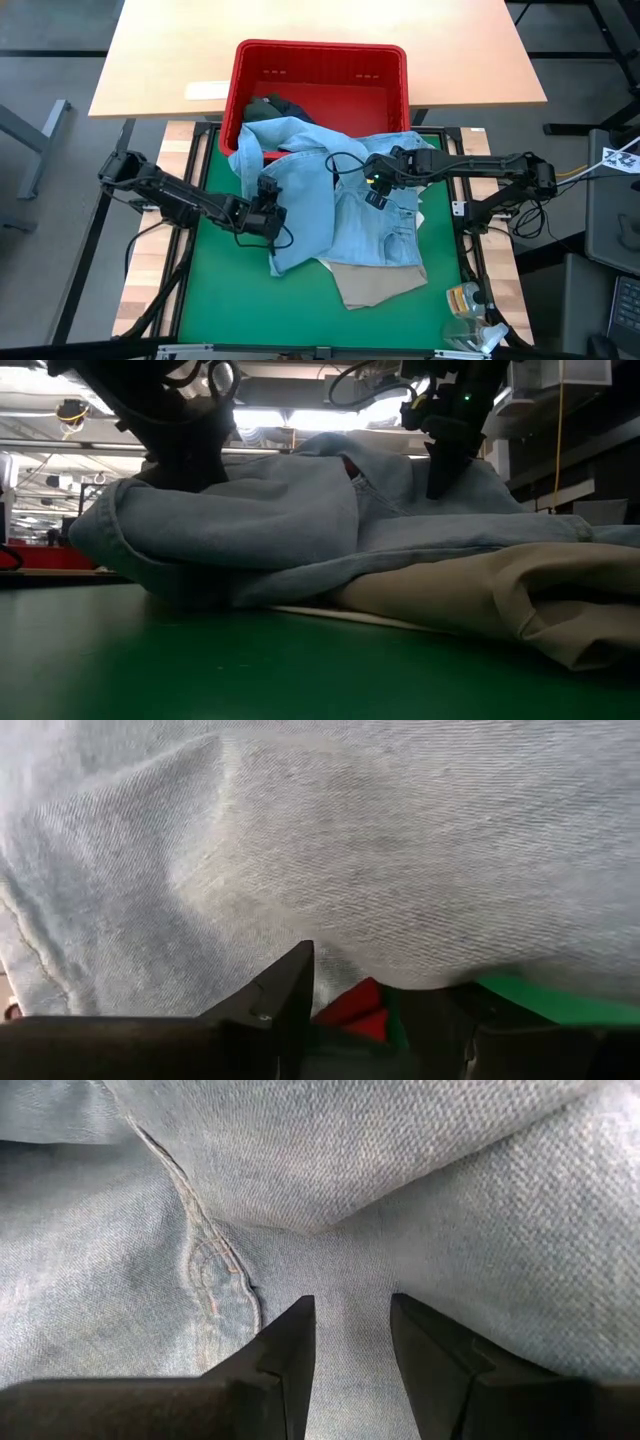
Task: Fold Laundry from Bin
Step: Fold the light blue jeans
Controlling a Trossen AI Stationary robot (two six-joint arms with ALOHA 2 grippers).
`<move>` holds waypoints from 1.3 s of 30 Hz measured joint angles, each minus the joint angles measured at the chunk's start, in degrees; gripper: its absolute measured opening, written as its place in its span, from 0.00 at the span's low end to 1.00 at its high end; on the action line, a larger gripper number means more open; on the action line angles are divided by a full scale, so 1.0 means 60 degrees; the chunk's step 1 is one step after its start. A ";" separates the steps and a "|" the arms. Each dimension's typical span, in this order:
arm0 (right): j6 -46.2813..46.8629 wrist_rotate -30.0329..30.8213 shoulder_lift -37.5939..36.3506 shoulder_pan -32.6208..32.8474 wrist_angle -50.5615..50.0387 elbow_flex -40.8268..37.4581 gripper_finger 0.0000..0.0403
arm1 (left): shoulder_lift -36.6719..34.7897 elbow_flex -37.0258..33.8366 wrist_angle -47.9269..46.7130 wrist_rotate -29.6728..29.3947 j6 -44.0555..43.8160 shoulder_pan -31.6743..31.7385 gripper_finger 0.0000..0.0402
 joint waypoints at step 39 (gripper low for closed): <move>-0.0001 -0.0033 0.0000 0.0004 -0.0327 0.0000 0.33 | -0.1290 0.4475 -0.5316 0.4410 -0.8817 -0.1447 0.00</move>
